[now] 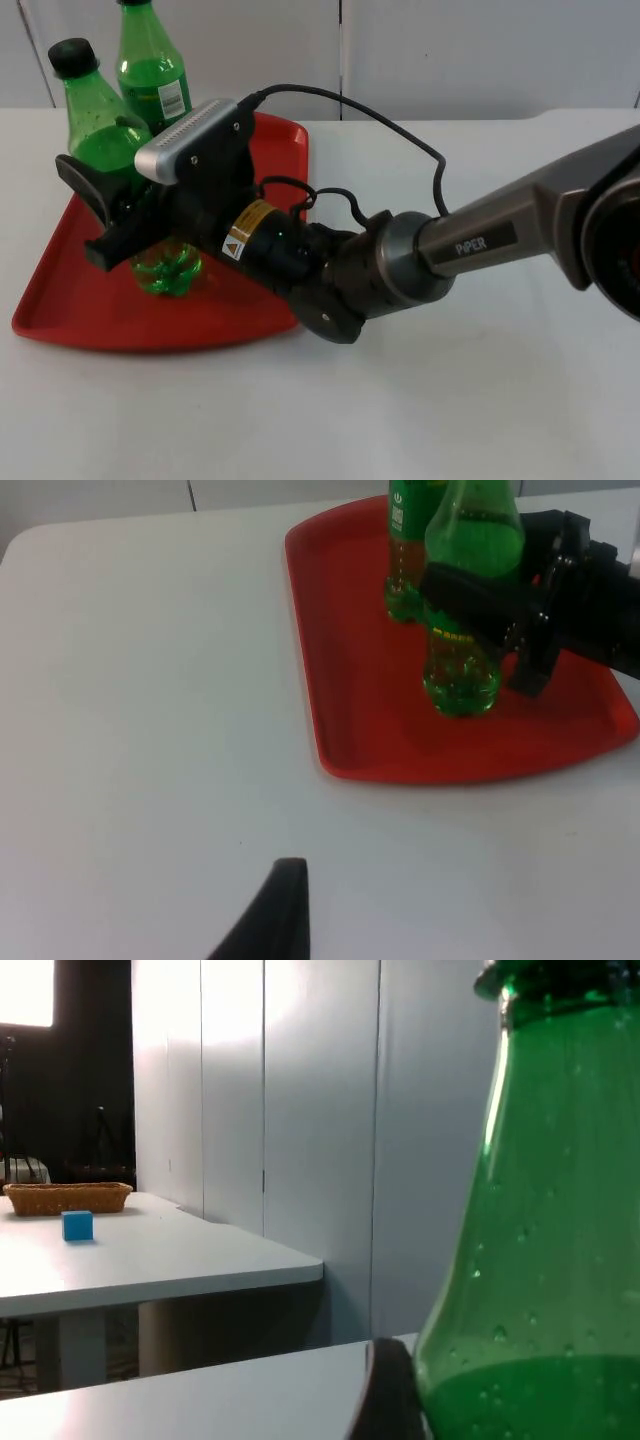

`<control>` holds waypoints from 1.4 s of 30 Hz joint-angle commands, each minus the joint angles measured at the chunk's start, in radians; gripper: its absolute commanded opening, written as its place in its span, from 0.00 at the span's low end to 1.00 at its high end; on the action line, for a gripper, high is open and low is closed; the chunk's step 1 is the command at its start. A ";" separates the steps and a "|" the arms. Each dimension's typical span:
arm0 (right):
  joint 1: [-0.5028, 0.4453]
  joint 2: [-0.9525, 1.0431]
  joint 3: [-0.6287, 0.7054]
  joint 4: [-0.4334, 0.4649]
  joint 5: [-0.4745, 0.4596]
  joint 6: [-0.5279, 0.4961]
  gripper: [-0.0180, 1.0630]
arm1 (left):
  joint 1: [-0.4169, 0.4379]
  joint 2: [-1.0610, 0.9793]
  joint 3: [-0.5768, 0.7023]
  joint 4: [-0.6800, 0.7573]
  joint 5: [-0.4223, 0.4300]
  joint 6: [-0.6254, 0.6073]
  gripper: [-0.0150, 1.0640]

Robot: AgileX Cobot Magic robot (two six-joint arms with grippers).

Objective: Place the bottle upright on the tray.

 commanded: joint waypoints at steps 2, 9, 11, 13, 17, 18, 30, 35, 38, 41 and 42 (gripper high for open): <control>-0.004 -0.004 -0.002 -0.005 0.047 -0.008 0.02 | 0.000 -0.005 0.003 -0.003 -0.002 -0.006 0.99; -0.004 -0.004 -0.002 -0.005 0.047 -0.026 0.28 | 0.000 -0.005 0.003 -0.003 -0.002 -0.006 0.99; -0.004 -0.004 -0.002 -0.005 0.047 -0.026 0.45 | 0.000 -0.005 0.003 -0.003 -0.002 -0.006 0.99; -0.004 -0.004 -0.002 -0.005 0.047 -0.026 0.60 | 0.000 -0.005 0.003 -0.003 -0.002 -0.006 0.99; -0.004 -0.004 -0.002 -0.005 0.047 -0.026 0.75 | 0.000 -0.005 0.003 -0.003 -0.002 -0.006 0.99; -0.004 -0.004 -0.002 -0.005 0.047 -0.026 0.75 | 0.000 -0.005 0.003 -0.003 -0.002 -0.006 0.99; -0.004 -0.004 0.001 0.102 0.106 -0.062 0.75 | 0.000 -0.005 0.003 -0.003 -0.002 -0.006 0.99; -0.004 -0.004 0.013 0.130 0.112 -0.069 0.75 | 0.000 -0.005 0.003 -0.003 -0.002 -0.006 0.99; -0.004 -0.004 0.032 0.128 0.112 -0.071 0.75 | 0.000 -0.005 0.003 -0.003 -0.002 -0.006 0.99; -0.004 -0.004 0.048 0.126 0.112 -0.071 0.75 | 0.000 -0.005 0.003 -0.003 -0.002 -0.006 0.99; -0.004 -0.004 0.050 0.126 0.114 -0.071 0.75 | 0.000 -0.005 0.003 -0.003 -0.002 -0.006 0.99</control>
